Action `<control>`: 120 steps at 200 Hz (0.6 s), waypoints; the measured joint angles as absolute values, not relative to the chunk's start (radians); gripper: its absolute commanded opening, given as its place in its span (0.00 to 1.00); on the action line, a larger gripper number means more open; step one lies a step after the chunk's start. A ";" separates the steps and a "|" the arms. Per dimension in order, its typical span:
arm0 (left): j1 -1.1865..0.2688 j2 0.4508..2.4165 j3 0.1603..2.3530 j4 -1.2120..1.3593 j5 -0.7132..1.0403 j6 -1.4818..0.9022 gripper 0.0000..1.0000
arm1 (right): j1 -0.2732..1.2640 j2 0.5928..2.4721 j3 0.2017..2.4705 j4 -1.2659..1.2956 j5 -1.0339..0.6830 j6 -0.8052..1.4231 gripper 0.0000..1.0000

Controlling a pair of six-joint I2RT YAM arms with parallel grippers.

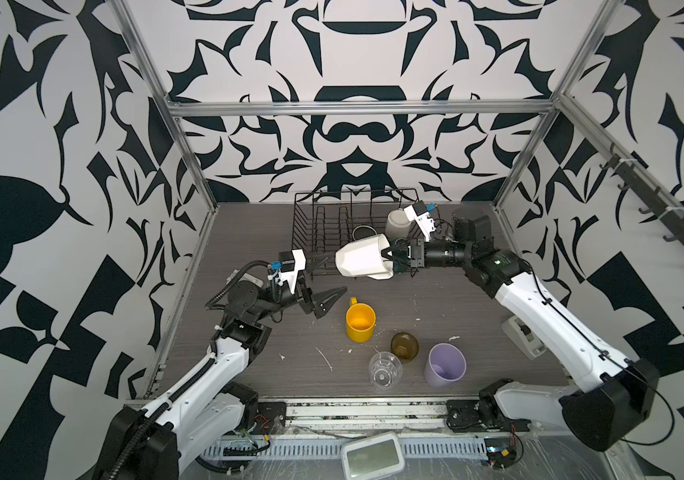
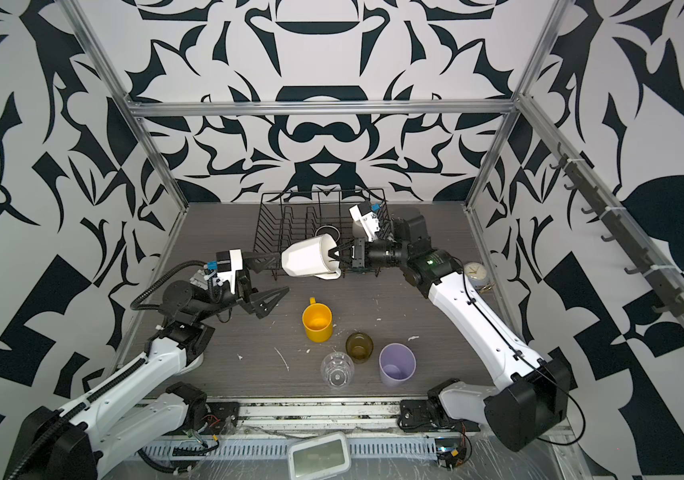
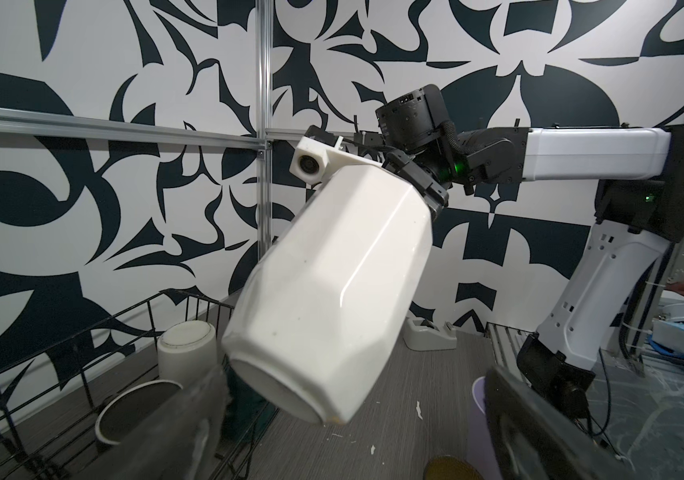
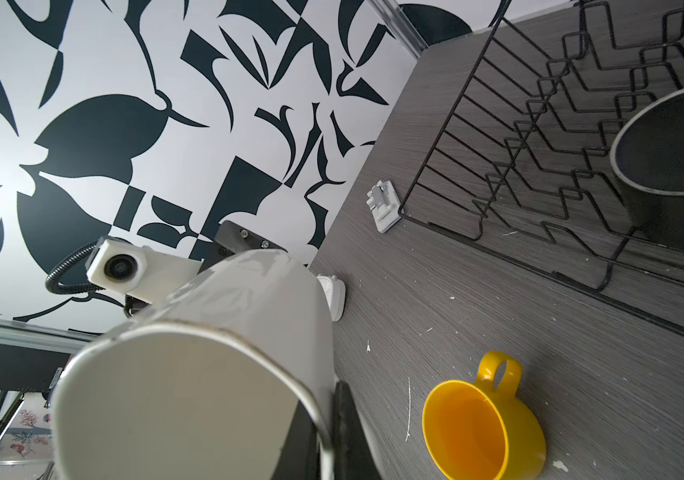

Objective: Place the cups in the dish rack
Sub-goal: 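Bring the left gripper to the white mug base while the right holds it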

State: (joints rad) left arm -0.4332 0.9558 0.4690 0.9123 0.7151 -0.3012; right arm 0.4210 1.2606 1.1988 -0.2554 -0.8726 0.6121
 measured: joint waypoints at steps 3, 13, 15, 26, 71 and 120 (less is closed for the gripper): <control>-0.432 0.956 0.469 0.913 0.715 -0.302 0.99 | 0.421 1.261 1.198 -0.255 -0.873 0.613 0.00; -0.428 0.957 0.469 0.918 0.715 -0.304 0.99 | 0.421 1.260 1.194 -0.252 -0.876 0.614 0.00; -0.427 0.957 0.469 0.920 0.715 -0.305 0.99 | 0.421 1.260 1.193 -0.250 -0.877 0.614 0.00; -0.421 0.957 0.469 0.923 0.714 -0.308 0.99 | 0.421 1.260 1.189 -0.249 -0.880 0.616 0.00; -0.403 0.977 0.469 0.968 0.712 -0.336 0.99 | 0.421 1.256 1.184 -0.249 -0.891 0.619 0.00; -0.386 1.014 0.469 1.039 0.726 -0.380 0.99 | 0.443 1.242 1.183 -0.215 -0.917 0.622 0.00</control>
